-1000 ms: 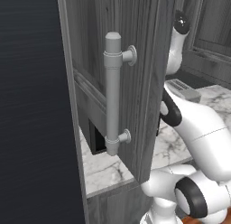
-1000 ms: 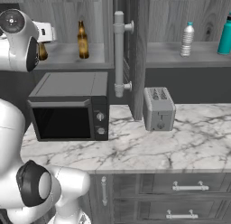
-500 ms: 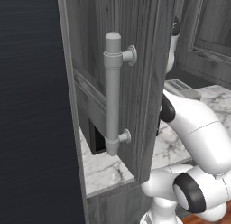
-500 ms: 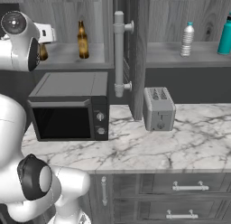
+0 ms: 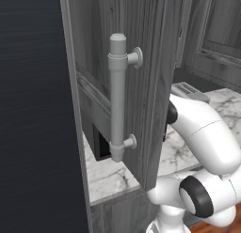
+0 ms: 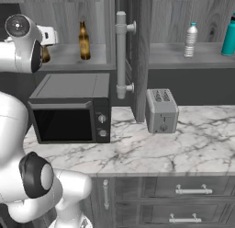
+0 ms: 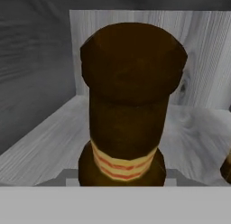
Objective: Sort all alcoholic drinks to one cabinet, and non-alcoholic drinks to the other.
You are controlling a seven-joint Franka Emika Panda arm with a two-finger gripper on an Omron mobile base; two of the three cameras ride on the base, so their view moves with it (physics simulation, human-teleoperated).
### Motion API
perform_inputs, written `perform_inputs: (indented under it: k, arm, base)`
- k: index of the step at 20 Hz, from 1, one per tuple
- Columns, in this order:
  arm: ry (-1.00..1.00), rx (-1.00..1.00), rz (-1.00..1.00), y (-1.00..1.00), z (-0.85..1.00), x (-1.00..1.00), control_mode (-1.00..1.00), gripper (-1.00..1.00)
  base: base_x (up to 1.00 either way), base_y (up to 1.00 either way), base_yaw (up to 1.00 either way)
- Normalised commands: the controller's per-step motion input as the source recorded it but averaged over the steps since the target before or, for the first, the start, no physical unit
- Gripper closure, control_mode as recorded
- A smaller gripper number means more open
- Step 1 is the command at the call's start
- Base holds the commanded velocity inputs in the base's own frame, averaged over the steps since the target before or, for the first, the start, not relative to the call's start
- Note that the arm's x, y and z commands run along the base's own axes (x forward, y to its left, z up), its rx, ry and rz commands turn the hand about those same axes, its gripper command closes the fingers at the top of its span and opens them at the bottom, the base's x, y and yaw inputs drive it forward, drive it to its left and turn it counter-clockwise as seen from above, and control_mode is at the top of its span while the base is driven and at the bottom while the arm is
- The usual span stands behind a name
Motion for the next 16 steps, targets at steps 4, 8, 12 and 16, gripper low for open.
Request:
perform_inputs:
  k: [4,8,12,16]
  arm:
    - [0.00,0.00,0.00,0.06,-0.13,0.19,-1.00,1.00]
    - [0.00,0.00,0.00,0.04,-0.13,0.19,-1.00,1.00]
    - [0.01,0.00,0.00,0.05,-0.10,0.21,-1.00,1.00]
    - [0.00,0.01,0.00,0.03,-0.05,0.20,-1.00,1.00]
  base:
    - [0.00,0.00,0.00]
    - [0.00,0.00,0.00]
    - [0.00,0.00,0.00]
    - [0.00,0.00,0.00]
